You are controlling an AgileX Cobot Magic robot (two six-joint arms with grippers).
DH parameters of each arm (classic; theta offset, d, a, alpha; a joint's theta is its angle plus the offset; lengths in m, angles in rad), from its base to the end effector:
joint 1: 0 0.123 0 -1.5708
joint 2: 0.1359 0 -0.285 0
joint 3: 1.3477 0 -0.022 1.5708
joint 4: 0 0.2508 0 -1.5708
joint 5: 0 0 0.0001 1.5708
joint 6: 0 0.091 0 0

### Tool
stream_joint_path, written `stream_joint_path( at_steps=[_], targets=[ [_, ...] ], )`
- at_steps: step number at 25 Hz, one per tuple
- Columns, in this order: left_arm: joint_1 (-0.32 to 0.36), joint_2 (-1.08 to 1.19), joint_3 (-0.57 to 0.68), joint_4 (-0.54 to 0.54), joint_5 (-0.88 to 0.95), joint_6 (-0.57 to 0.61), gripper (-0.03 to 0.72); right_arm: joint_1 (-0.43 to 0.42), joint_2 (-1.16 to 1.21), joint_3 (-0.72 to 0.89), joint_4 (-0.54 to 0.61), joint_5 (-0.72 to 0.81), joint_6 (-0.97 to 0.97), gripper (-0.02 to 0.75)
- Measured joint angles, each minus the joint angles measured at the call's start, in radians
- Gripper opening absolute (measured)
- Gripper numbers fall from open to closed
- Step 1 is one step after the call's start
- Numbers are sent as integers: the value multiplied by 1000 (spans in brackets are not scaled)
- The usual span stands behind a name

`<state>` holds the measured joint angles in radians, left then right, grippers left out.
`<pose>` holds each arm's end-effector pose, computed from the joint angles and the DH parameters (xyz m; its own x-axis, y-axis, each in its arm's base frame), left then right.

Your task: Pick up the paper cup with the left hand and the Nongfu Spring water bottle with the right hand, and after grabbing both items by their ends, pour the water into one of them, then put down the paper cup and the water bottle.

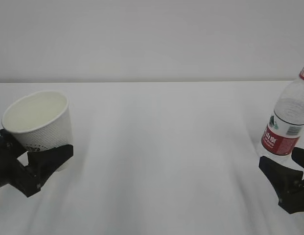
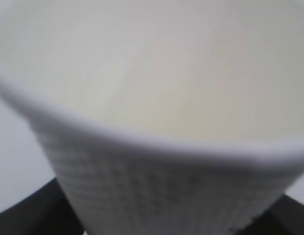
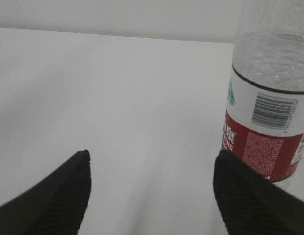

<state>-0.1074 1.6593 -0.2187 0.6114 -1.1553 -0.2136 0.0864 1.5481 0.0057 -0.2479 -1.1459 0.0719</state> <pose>0.2071 -0.0704 0.1394 -0.2343 0.0784 -0.9690 0.6092 0.7886 -0.0835 0.1616 0.0344 0.1300 -0.3156 -0.0587 -0.9471 -0.3049 0.9514 0.0426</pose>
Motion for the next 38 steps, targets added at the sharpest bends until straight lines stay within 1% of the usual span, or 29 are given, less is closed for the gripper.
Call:
stream_joint_path(
  at_steps=[7,10,13,24,29,33,38],
  targets=[
    [0,-2,0,122,0,-32,558,0,0,0,0,0,0,587],
    [-7,-2,0,153,0,-34,557,0,0,0,2,0,0,587],
    [-45,-2,0,163,0,-36,557,0,0,0,5,0,2,587],
    [-247,-3,0,159,0,-38,555,0,0,0,7,0,-10,587],
    [-318,-3,0,150,0,-38,555,0,0,0,59,0,-49,587],
    [-354,-3,0,150,0,-38,555,0,0,0,133,0,-72,587],
    [-362,-3,-2,150,2,-38,555,0,0,0,216,0,-105,587]
  ],
)
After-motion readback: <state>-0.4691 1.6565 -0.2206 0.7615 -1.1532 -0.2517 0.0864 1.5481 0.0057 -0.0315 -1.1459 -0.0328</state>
